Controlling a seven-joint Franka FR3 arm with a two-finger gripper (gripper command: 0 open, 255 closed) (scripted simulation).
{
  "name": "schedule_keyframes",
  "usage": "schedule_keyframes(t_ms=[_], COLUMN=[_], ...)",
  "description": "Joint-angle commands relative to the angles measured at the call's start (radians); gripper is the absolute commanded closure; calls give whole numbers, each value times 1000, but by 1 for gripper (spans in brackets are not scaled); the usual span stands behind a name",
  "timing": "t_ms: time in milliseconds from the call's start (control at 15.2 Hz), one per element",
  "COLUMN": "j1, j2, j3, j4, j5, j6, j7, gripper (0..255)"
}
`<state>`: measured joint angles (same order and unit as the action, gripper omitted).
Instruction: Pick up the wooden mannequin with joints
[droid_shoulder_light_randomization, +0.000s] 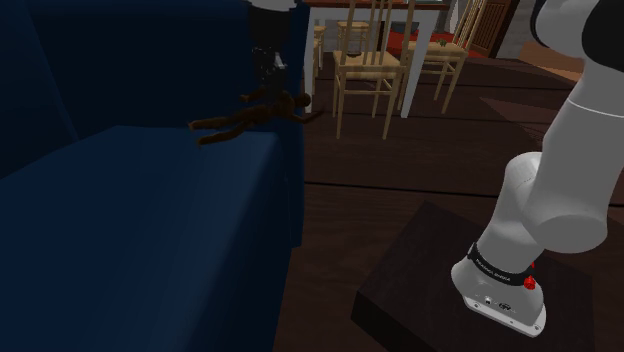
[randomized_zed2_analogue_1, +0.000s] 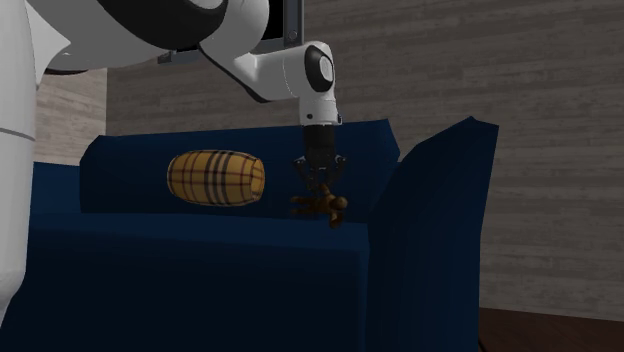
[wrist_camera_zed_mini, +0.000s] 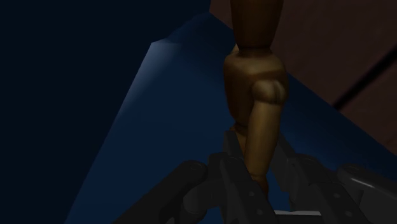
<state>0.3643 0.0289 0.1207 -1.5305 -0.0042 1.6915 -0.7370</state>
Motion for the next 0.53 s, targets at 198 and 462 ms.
schedule_keyframes(t_ms=[198,462], j1=[1,2], j2=[26,40], j3=[0,1], j4=[104,152], j5=[-3,-5], j6=[-78,-112], j7=[1,2], gripper=[255,255])
